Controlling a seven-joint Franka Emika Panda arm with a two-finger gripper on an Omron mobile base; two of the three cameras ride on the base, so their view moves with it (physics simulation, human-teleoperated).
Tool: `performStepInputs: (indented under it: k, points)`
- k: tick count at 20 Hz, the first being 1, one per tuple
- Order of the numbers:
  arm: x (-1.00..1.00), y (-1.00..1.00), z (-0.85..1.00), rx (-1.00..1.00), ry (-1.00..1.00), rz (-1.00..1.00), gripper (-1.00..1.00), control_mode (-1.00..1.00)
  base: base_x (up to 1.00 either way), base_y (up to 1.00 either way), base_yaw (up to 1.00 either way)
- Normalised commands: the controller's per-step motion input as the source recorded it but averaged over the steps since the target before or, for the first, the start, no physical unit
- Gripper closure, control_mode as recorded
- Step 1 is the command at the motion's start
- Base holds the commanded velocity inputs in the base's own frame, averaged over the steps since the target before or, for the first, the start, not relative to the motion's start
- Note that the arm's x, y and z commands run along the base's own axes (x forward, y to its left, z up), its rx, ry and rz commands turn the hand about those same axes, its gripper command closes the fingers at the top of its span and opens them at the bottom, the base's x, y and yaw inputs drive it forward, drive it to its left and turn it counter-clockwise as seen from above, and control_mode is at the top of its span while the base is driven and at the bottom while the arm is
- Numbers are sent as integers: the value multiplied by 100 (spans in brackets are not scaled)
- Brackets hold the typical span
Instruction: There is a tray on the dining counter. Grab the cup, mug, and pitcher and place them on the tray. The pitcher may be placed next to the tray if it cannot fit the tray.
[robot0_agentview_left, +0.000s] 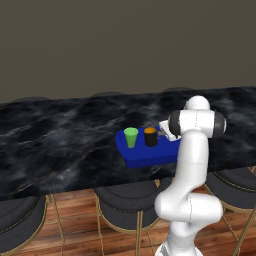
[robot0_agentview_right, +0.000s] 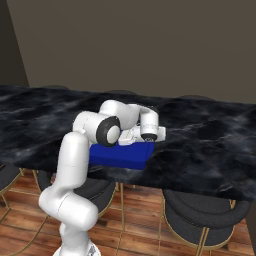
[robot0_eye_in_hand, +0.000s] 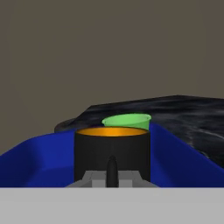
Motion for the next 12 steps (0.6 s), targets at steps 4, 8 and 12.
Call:
performStepInputs:
  k: [4, 8, 12]
  points:
    - [0, 0, 0, 0, 0, 0, 100, -100, 0, 0, 0]
    - [0, 0, 0, 0, 0, 0, -100, -100, 0, 0, 0]
    - [0, 0, 0, 0, 0, 0, -100, -100, 0, 0, 0]
